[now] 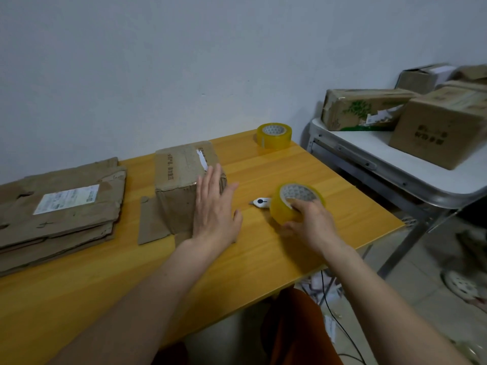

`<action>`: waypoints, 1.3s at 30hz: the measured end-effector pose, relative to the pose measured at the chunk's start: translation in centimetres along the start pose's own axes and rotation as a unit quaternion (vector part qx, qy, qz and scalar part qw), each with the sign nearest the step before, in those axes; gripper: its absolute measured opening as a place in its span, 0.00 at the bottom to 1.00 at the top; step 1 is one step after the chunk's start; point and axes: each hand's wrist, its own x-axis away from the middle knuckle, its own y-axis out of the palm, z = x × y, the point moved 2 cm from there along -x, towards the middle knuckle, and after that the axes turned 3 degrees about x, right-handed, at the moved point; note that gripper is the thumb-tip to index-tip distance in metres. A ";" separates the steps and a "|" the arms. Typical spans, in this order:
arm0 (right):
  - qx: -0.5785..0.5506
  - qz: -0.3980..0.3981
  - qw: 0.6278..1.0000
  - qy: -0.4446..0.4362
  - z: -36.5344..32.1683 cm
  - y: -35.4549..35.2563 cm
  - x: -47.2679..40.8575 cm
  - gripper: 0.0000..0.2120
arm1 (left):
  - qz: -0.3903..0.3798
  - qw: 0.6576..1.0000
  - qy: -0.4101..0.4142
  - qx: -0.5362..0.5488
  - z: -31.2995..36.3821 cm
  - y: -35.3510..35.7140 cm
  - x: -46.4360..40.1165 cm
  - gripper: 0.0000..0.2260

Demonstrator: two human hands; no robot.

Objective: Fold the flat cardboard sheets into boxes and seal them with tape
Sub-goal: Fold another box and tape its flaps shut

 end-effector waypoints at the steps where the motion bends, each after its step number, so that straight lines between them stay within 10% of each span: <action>1: -0.027 0.016 0.999 -0.025 -0.8 -0.3 0.2 0.26 | 0.008 0.997 -0.013 0.073 0.3 -0.6 -0.1 0.24; 17: -0.142 0.021 0.977 -0.161 -7.7 -2.8 2.0 0.14 | 0.032 0.914 -0.133 0.381 0.0 -5.6 0.4 0.06; 32: -0.060 0.039 0.966 -0.250 -9.5 -3.0 3.1 0.28 | 0.176 0.928 -0.155 0.289 -1.3 -6.3 1.3 0.02; 36: -0.209 0.201 0.931 -0.223 -8.8 -3.5 2.6 0.32 | 0.166 0.835 -0.292 0.435 -2.3 -6.8 1.2 0.04; 39: -0.511 0.106 0.844 -0.121 -9.3 -2.9 2.2 0.23 | 0.133 0.745 -0.336 0.561 -1.2 -6.8 1.4 0.06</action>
